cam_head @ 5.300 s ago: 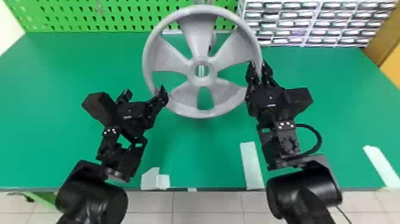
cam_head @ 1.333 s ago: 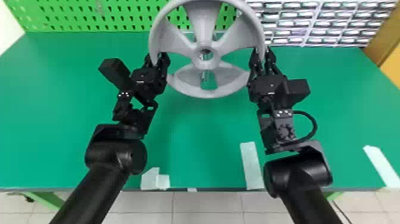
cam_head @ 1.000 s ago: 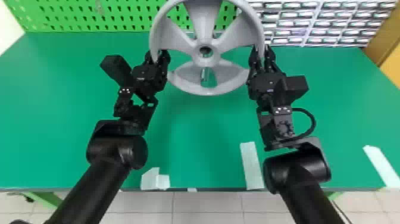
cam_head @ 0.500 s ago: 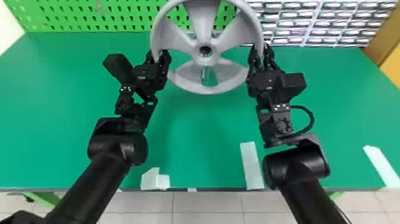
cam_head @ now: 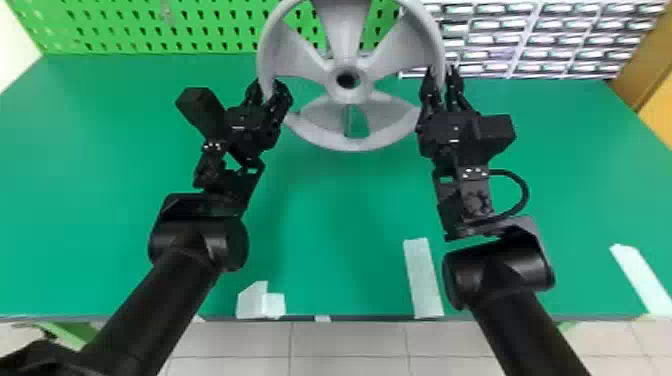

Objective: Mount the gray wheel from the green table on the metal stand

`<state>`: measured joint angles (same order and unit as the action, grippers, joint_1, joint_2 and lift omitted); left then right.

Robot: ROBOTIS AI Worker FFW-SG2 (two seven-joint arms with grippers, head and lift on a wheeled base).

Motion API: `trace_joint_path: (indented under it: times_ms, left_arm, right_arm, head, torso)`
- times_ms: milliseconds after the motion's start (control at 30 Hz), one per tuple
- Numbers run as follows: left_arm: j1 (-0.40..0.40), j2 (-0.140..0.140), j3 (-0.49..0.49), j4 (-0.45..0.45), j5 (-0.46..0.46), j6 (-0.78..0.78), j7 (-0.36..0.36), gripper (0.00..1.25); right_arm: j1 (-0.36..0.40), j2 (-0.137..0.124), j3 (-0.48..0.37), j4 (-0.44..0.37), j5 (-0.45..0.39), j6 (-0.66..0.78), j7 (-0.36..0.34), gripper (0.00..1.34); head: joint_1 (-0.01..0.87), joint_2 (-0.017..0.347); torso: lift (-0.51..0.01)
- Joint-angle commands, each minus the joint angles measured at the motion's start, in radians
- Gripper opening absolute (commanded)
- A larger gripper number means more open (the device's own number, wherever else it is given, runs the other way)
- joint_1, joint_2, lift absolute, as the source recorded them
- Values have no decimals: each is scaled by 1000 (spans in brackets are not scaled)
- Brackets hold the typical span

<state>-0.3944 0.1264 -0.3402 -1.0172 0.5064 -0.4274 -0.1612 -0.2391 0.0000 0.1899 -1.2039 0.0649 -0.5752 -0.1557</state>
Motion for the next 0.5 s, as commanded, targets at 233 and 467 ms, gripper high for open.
trace_joint_path:
  times_ms: [233,467]
  left_arm:
    - [-14,-2,12,32,-9,-8,-1,359]
    - [-14,-4,18,45,-20,-8,0,359]
  right_arm:
    - [-25,1,-3,30,7,0,-2,279]
    - [-37,1,2,56,7,0,-2,278]
  head:
    - [868,52]
    - [868,52]
  torso:
    - [-93]
    - [-93]
